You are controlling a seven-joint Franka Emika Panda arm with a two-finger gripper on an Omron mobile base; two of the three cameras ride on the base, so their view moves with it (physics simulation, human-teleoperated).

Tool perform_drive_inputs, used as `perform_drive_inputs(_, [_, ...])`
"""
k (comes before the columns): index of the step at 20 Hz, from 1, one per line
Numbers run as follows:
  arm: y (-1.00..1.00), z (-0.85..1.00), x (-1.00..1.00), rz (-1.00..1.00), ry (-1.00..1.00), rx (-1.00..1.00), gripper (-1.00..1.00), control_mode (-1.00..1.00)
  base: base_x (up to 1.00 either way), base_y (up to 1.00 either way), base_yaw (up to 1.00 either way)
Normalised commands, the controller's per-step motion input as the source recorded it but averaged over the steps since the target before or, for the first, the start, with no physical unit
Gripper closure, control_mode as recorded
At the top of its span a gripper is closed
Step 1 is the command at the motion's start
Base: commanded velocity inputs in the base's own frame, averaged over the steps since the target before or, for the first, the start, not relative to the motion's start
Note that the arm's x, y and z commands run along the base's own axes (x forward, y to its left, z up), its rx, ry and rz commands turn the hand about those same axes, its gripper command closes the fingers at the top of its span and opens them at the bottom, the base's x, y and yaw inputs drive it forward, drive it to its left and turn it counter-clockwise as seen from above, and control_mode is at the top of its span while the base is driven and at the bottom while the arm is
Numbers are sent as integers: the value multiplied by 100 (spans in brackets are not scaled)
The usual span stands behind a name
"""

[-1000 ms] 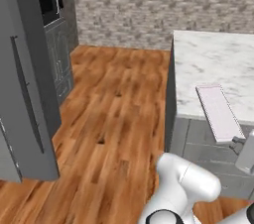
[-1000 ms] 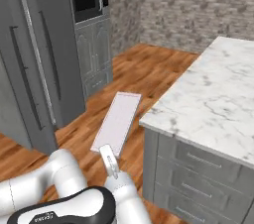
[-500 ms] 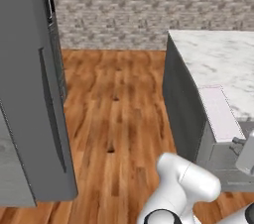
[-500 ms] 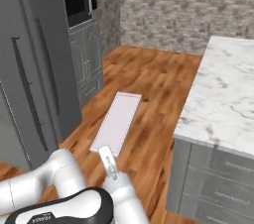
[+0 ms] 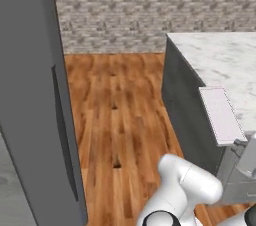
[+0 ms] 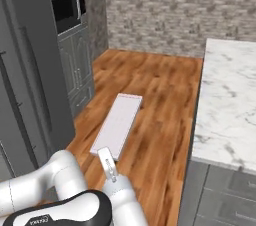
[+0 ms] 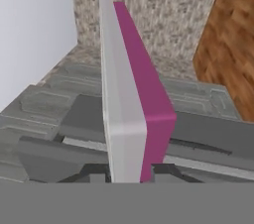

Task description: The ice cube tray has been filled with water. Take the tray and place it in the freezer to make ice. Close the freezer door after placing the tray.

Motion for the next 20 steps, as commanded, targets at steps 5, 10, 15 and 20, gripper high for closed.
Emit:
perform_drive_inputs(5, [0,0,0,0,0,0,100,100,61,17,-12])
perform_drive_inputs(10, [0,0,0,0,0,0,100,100,61,8,0])
perform_drive_inputs(15, [0,0,0,0,0,0,100,100,70,20,0])
perform_drive_inputs(20, [0,0,0,0,0,0,100,100,72,10,0])
